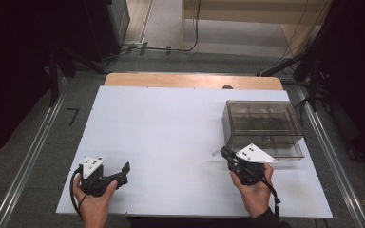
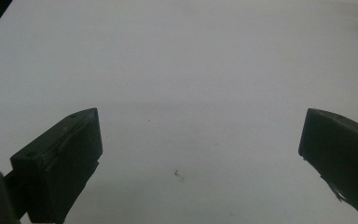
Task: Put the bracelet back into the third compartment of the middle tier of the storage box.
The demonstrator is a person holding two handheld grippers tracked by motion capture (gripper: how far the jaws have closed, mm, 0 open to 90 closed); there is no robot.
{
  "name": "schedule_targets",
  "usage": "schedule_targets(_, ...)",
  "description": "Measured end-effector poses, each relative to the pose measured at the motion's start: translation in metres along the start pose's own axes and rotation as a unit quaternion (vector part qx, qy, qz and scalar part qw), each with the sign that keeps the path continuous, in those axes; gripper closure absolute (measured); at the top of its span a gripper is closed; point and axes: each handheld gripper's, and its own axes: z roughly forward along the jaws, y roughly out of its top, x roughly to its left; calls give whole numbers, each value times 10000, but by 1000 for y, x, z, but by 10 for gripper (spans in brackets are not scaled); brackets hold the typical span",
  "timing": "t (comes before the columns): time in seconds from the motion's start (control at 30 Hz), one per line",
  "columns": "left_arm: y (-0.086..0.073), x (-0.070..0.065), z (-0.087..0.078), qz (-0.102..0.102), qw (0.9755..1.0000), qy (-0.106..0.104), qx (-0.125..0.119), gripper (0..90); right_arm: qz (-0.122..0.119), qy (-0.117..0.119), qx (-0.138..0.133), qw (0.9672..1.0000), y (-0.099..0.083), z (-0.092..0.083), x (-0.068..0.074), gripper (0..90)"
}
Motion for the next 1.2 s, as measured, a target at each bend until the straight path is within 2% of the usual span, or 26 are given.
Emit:
schedule_targets(0.13, 0, 0, 0, -11, 10000, 11, -2, 0, 164, 89, -44, 9998, 2, -4, -4, 834)
schedule_targets(0.47, 0, 1, 2, -42, 10000, 1, 36, 0, 247, 14, -187, 9995, 5, -12, -13, 835)
schedule_targets(0.83, -1, 1, 2, -32, 10000, -7, 49, 0, 341, -27, -227, 9992, 5, -16, -20, 835)
schedule_targets(1.2, 0, 1, 2, -21, 10000, -6, 60, 0, 457, -165, -367, 9981, 6, -25, -32, 834)
